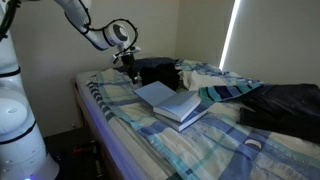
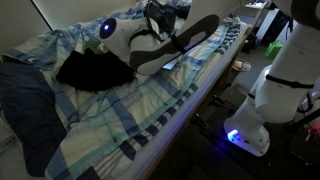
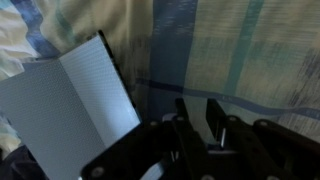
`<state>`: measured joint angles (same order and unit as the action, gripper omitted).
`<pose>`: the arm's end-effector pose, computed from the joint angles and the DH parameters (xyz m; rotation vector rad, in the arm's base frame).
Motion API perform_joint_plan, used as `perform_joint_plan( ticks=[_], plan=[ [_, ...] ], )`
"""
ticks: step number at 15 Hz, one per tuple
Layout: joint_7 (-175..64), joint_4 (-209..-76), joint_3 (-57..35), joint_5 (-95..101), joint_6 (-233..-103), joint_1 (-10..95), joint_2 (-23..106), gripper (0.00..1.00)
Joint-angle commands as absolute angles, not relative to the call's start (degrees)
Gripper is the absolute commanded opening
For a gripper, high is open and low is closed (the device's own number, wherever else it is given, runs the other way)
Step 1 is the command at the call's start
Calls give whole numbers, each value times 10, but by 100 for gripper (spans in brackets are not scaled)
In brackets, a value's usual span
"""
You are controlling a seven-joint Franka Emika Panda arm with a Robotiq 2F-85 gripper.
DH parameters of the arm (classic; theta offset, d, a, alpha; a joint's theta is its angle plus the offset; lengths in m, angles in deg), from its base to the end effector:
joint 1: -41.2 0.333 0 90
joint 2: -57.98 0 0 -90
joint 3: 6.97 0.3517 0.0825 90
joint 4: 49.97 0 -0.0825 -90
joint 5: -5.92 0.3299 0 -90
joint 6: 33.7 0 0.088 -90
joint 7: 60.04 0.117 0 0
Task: Close the book
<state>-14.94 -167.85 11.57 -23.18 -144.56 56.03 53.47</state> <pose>0.4405 0.2407 0.4472 2.6837 0.0374 0.1704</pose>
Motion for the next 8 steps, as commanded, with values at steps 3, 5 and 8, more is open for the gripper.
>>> perform_joint_plan(
  ticks=[3, 5, 8],
  plan=[
    [-188, -1642, 89, -249, -1439, 571, 515, 1],
    [-191, -1638, 83, -250, -1435, 572, 512, 3],
    [-192, -1633, 79, -246, -1431, 573, 508, 5]
  ],
)
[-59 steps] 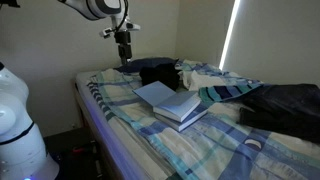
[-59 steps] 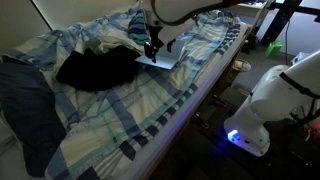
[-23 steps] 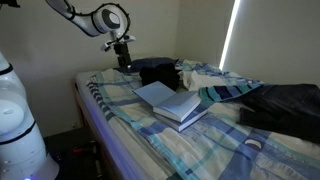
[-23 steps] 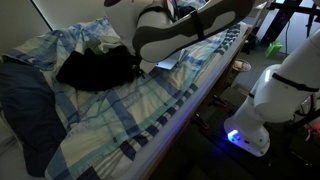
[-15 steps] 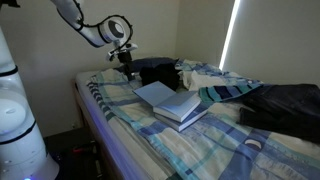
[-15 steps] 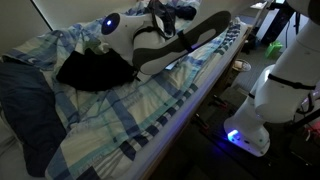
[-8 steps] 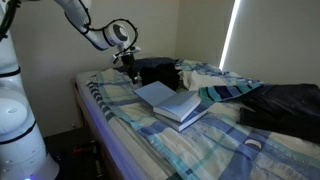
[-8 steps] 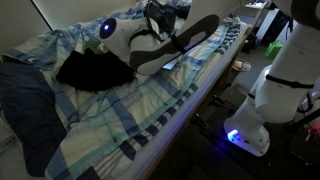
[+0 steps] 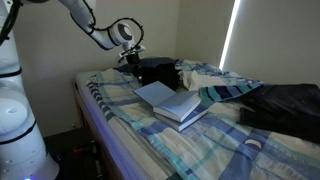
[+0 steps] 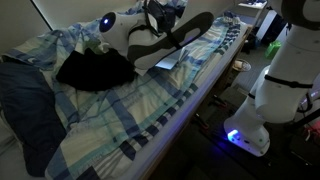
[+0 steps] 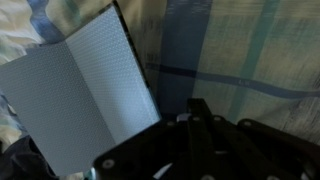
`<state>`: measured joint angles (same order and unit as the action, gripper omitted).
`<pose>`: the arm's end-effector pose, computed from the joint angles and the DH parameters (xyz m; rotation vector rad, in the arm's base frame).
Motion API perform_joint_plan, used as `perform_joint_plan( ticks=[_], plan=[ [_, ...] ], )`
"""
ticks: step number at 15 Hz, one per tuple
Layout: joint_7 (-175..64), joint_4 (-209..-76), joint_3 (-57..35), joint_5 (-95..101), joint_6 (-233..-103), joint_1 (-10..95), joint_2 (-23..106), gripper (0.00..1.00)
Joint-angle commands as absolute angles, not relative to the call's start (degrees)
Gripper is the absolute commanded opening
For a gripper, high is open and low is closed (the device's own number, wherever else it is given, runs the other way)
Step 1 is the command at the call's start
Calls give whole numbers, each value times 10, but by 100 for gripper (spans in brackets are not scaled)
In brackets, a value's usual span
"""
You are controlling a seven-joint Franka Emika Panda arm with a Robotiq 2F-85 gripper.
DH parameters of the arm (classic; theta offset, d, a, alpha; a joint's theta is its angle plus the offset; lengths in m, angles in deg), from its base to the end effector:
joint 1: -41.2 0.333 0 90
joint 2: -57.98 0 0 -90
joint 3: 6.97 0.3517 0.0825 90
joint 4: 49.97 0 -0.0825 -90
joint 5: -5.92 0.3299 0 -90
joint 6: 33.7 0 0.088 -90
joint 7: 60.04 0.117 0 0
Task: Close the book
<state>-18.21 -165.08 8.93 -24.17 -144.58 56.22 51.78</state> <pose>0.4641 0.2274 0.4517 2.6788 0.0604 0.1710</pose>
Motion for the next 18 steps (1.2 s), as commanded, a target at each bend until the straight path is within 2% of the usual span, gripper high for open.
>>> perform_joint_plan(
  ticks=[1, 14, 17, 18],
  plan=[
    [-192, -1631, 78, -246, -1429, 574, 506, 5],
    [-196, -1616, 76, -243, -1374, 583, 499, 5],
    [-187, -1617, 75, -237, -1392, 583, 498, 4],
    [-185, -1620, 75, -236, -1411, 581, 499, 1]
  ],
)
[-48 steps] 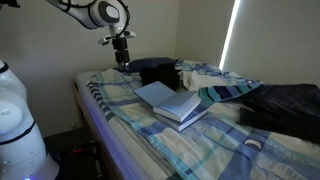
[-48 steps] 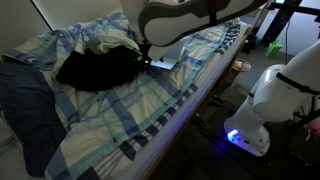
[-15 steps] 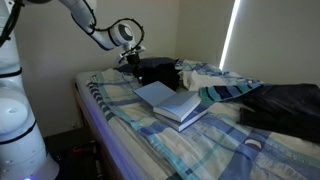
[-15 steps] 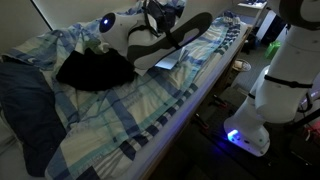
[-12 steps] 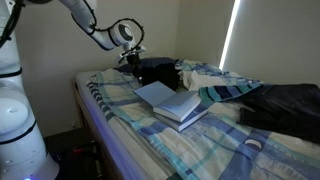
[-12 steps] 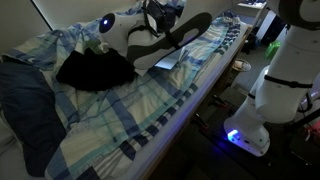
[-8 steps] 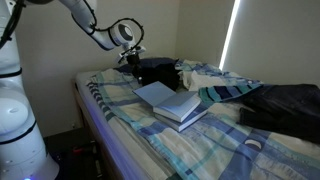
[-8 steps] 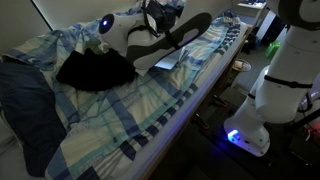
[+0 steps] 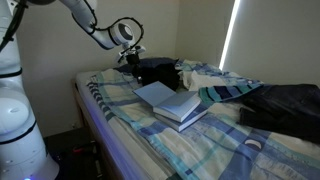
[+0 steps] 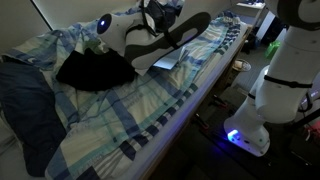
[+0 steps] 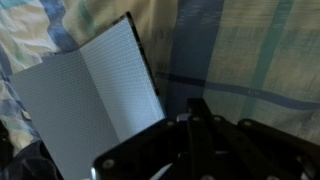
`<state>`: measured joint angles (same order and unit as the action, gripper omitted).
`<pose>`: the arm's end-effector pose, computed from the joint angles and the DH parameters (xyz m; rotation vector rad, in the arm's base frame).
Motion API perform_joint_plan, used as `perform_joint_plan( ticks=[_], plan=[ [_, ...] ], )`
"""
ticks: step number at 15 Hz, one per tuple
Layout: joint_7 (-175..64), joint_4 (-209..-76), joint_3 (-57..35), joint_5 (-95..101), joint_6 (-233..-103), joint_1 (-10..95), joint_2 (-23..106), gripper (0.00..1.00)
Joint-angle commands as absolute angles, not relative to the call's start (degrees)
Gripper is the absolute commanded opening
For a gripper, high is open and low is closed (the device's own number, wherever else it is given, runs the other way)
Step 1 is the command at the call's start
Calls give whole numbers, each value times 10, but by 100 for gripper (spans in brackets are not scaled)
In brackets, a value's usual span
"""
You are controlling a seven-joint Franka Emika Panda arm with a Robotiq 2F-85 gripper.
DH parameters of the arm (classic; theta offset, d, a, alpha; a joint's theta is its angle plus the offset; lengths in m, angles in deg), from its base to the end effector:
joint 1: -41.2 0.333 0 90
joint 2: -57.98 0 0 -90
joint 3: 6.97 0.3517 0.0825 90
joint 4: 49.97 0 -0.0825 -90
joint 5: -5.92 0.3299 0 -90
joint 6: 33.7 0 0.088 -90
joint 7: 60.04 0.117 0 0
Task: Close the book
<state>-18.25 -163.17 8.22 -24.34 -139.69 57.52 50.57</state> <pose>0.4643 0.2265 0.4498 2.6327 0.0466 0.1031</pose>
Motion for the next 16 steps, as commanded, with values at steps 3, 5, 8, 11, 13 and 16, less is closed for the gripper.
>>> perform_joint_plan(
  ticks=[3, 5, 8, 11, 13, 16],
  plan=[
    [-183, -1630, 75, -241, -1402, 583, 505, 1],
    [-183, -1630, 75, -241, -1402, 583, 505, 1],
    [-183, -1630, 75, -241, -1402, 583, 505, 1],
    [-183, -1624, 75, -242, -1395, 584, 500, 1],
    [-185, -1617, 74, -245, -1392, 584, 492, 0],
    [-187, -1605, 70, -252, -1393, 584, 473, 0]
  ],
)
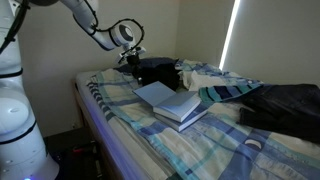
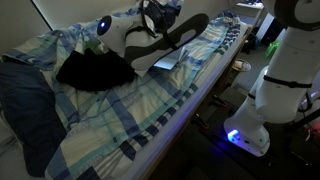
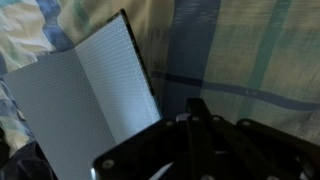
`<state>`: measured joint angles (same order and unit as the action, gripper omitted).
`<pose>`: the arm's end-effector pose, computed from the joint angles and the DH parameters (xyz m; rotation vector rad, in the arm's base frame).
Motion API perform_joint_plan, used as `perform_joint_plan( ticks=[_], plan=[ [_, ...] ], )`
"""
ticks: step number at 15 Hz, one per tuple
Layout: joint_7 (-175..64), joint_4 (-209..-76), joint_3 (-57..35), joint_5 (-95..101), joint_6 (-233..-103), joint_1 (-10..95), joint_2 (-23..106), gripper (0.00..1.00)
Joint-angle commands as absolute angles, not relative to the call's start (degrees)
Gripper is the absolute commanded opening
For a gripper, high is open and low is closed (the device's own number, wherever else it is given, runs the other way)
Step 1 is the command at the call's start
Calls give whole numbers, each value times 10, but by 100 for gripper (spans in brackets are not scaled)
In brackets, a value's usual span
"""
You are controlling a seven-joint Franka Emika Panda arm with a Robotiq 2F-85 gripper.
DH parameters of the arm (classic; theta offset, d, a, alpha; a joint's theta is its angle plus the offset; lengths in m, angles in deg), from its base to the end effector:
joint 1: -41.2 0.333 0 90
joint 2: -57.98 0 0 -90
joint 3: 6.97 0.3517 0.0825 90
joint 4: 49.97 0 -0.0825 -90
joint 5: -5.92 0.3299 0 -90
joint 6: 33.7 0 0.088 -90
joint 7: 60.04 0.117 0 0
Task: Close the book
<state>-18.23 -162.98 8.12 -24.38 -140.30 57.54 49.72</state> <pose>0.4677 0.2279 0.4440 2.6370 0.0517 0.0986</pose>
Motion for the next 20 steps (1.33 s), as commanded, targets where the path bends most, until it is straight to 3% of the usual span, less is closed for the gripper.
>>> perform_joint_plan(
  ticks=[1, 20],
  plan=[
    [-187, -1600, 68, -254, -1393, 584, 465, 0],
    [-164, -1547, 17, -325, -1401, 590, 417, 0]
  ],
)
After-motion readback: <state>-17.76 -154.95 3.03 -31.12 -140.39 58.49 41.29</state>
